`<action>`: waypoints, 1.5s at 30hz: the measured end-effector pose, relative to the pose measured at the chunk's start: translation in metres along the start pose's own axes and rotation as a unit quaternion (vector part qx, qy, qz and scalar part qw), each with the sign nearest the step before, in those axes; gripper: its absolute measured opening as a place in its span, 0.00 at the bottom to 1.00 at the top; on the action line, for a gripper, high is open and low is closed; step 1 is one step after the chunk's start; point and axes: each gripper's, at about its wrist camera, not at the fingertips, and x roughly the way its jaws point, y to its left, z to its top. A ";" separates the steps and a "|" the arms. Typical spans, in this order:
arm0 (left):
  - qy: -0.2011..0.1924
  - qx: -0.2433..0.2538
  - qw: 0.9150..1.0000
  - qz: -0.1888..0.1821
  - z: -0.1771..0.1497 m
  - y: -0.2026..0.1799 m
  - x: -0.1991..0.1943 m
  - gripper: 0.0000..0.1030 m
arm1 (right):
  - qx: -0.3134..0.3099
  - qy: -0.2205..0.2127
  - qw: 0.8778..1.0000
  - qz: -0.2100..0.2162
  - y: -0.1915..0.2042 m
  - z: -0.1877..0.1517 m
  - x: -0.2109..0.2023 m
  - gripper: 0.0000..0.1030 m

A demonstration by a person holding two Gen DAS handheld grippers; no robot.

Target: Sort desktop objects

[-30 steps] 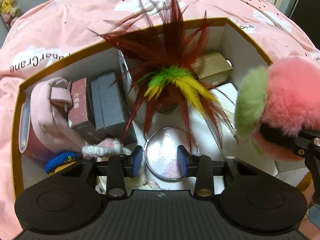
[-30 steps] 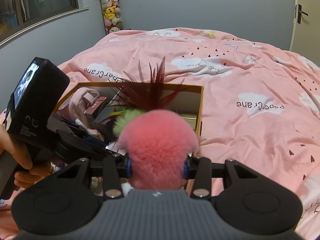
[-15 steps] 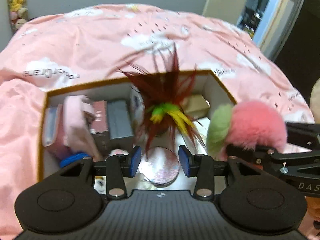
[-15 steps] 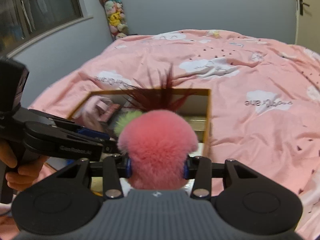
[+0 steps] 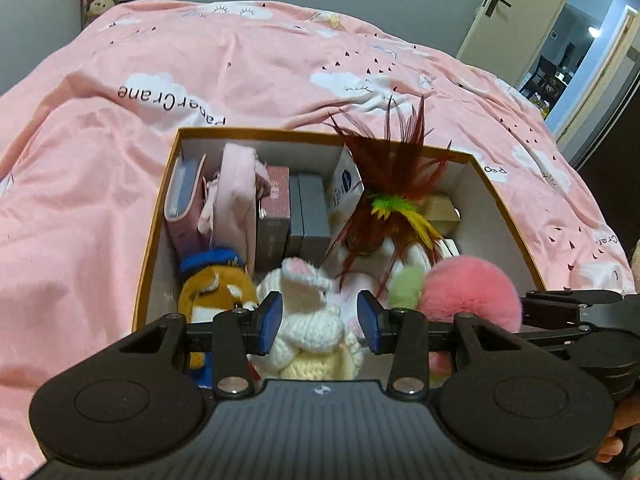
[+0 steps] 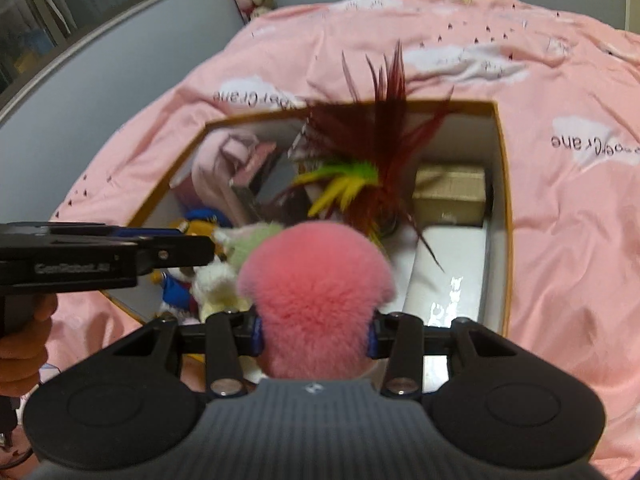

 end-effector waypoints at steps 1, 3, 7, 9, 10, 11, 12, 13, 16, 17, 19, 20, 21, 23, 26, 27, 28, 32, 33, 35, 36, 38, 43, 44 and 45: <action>0.000 -0.001 1.000 0.000 -0.001 0.000 0.001 0.47 | 0.000 0.003 1.000 -0.002 0.001 0.000 0.001 0.46; 0.001 -0.003 1.000 0.002 -0.002 0.002 0.002 0.47 | 0.003 0.008 1.000 -0.001 0.000 0.000 0.002 0.46; 0.003 -0.006 1.000 0.002 -0.005 0.001 0.003 0.47 | 0.009 0.011 1.000 0.001 -0.001 -0.001 0.000 0.48; 0.003 -0.004 1.000 0.000 -0.006 0.000 0.002 0.47 | 0.010 0.011 1.000 0.002 0.000 -0.002 -0.002 0.49; 0.003 -0.002 1.000 0.000 -0.007 -0.001 0.002 0.47 | 0.011 0.010 1.000 0.002 0.000 -0.003 -0.004 0.49; 0.003 -0.001 1.000 0.000 -0.008 -0.002 0.001 0.47 | 0.013 0.008 1.000 0.002 0.000 -0.004 -0.005 0.49; 0.004 0.000 1.000 -0.001 -0.009 -0.003 0.001 0.47 | 0.014 0.006 1.000 0.002 0.000 -0.004 -0.006 0.49; 0.004 0.000 1.000 -0.001 -0.010 -0.004 0.001 0.47 | 0.017 0.004 1.000 0.003 0.000 -0.005 -0.008 0.48; 0.002 0.003 1.000 -0.002 -0.012 -0.007 -0.001 0.47 | 0.024 -0.003 1.000 0.003 0.000 -0.007 -0.014 0.48; 0.001 0.005 1.000 -0.002 -0.013 -0.008 -0.003 0.47 | 0.026 -0.007 1.000 0.002 0.000 -0.008 -0.017 0.48; -0.005 0.009 1.000 -0.002 -0.014 -0.011 -0.006 0.47 | 0.026 -0.019 0.999 -0.002 0.002 -0.011 -0.024 0.48; -0.009 0.011 1.000 -0.001 -0.015 -0.013 -0.009 0.47 | 0.026 -0.026 0.999 -0.006 0.003 -0.012 -0.028 0.48; -0.013 0.013 1.000 0.002 -0.015 -0.015 -0.011 0.47 | 0.026 -0.033 0.999 -0.010 0.003 -0.013 -0.032 0.48; -0.024 0.020 0.999 0.008 -0.016 -0.019 -0.016 0.47 | 0.024 -0.054 0.998 -0.022 0.007 -0.017 -0.042 0.48; -0.044 0.030 0.998 0.017 -0.017 -0.026 -0.025 0.49 | 0.015 -0.093 0.994 -0.048 0.014 -0.022 -0.057 0.48; -0.053 0.034 0.998 0.022 -0.018 -0.029 -0.028 0.51 | 0.011 -0.107 0.992 -0.059 0.017 -0.023 -0.061 0.49; -0.060 0.038 0.997 0.027 -0.018 -0.031 -0.031 0.52 | 0.007 -0.122 0.990 -0.069 0.019 -0.024 -0.066 0.49; -0.097 0.062 0.992 0.045 -0.023 -0.042 -0.042 0.57 | -0.008 -0.185 0.975 -0.118 0.030 -0.030 -0.082 0.50; -0.103 0.068 0.991 0.048 -0.024 -0.044 -0.044 0.60 | -0.012 -0.200 0.971 -0.131 0.032 -0.031 -0.085 0.50; -0.113 0.077 0.989 0.051 -0.026 -0.047 -0.047 0.68 | -0.015 -0.220 0.965 -0.144 0.036 -0.033 -0.090 0.51; -0.119 0.082 0.988 0.052 -0.028 -0.048 -0.048 0.71 | -0.013 -0.229 0.962 -0.146 0.037 -0.035 -0.093 0.52; -0.130 0.089 0.986 0.057 -0.031 -0.051 -0.050 0.75 | -0.005 -0.246 0.958 -0.149 0.038 -0.038 -0.098 0.55; -0.151 0.095 0.979 0.094 -0.036 -0.055 -0.051 0.81 | 0.011 -0.275 0.947 -0.164 0.040 -0.047 -0.101 0.61; -0.153 0.094 0.979 0.099 -0.037 -0.054 -0.050 0.81 | 0.014 -0.276 0.946 -0.168 0.040 -0.048 -0.099 0.64; -0.154 0.091 0.979 0.102 -0.038 -0.054 -0.049 0.81 | 0.015 -0.276 0.946 -0.171 0.041 -0.050 -0.097 0.66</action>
